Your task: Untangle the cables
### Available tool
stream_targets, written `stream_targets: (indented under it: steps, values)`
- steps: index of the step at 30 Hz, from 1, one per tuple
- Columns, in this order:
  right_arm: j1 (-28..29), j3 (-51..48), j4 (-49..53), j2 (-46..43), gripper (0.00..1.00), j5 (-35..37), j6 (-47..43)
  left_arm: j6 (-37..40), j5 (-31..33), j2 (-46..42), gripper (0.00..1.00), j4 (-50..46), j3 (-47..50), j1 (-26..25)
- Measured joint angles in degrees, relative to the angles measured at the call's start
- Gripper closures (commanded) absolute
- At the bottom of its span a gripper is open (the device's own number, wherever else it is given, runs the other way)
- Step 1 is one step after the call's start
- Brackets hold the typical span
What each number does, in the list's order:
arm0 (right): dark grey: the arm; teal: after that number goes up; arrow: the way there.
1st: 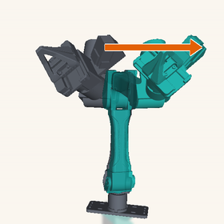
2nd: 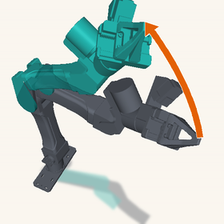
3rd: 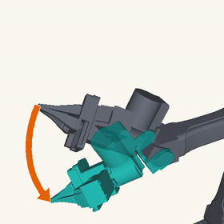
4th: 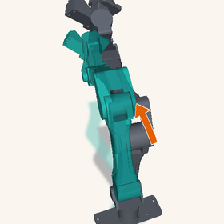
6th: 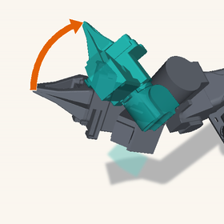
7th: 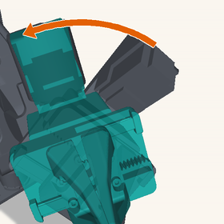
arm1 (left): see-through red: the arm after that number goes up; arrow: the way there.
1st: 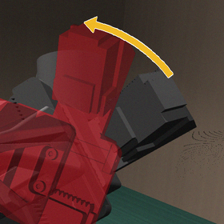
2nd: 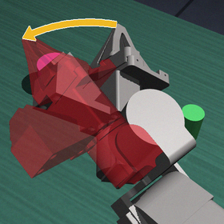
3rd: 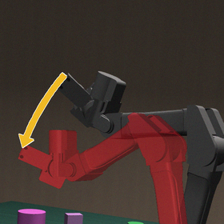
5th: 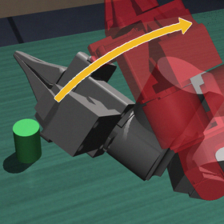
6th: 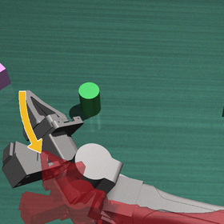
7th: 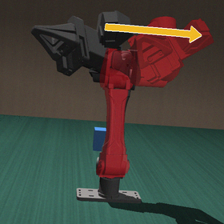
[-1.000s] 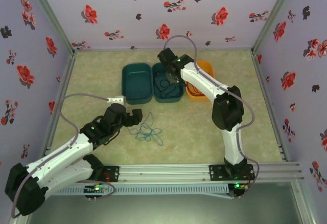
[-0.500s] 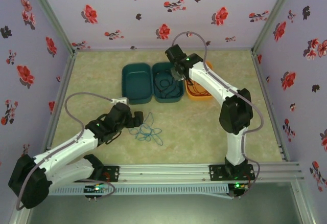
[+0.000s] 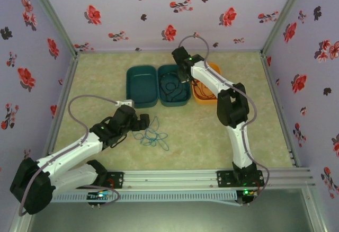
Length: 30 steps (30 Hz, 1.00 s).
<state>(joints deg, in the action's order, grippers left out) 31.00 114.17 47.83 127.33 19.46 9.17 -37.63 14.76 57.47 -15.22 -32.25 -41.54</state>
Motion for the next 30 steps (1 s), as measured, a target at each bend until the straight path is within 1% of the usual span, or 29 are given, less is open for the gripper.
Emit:
stream_targets:
  steps: [5,12,16,23,27,30]
  values:
    - [0.76,0.59,0.02,0.00,1.00,0.31,-2.89,0.02,-0.11,0.50,0.00,0.46,0.00,0.20]
    - [4.98,2.12,2.82,0.42,1.00,10.56,-7.32,0.00,-0.42,0.76,0.00,0.66,0.00,0.33]
    - [5.46,2.40,3.50,0.42,1.00,15.76,-9.09,0.00,-0.42,0.76,0.00,0.68,0.00,0.33]
    - [5.70,2.56,3.69,0.42,1.00,23.45,-13.25,0.00,-0.42,0.98,0.00,0.90,0.00,0.48]
    - [7.65,3.65,4.09,1.09,1.00,27.28,-15.78,0.00,-0.44,1.66,0.00,1.22,0.00,0.50]
    - [9.64,4.31,4.11,2.73,1.00,28.74,-17.64,0.00,-0.44,2.23,0.00,1.31,0.00,0.59]
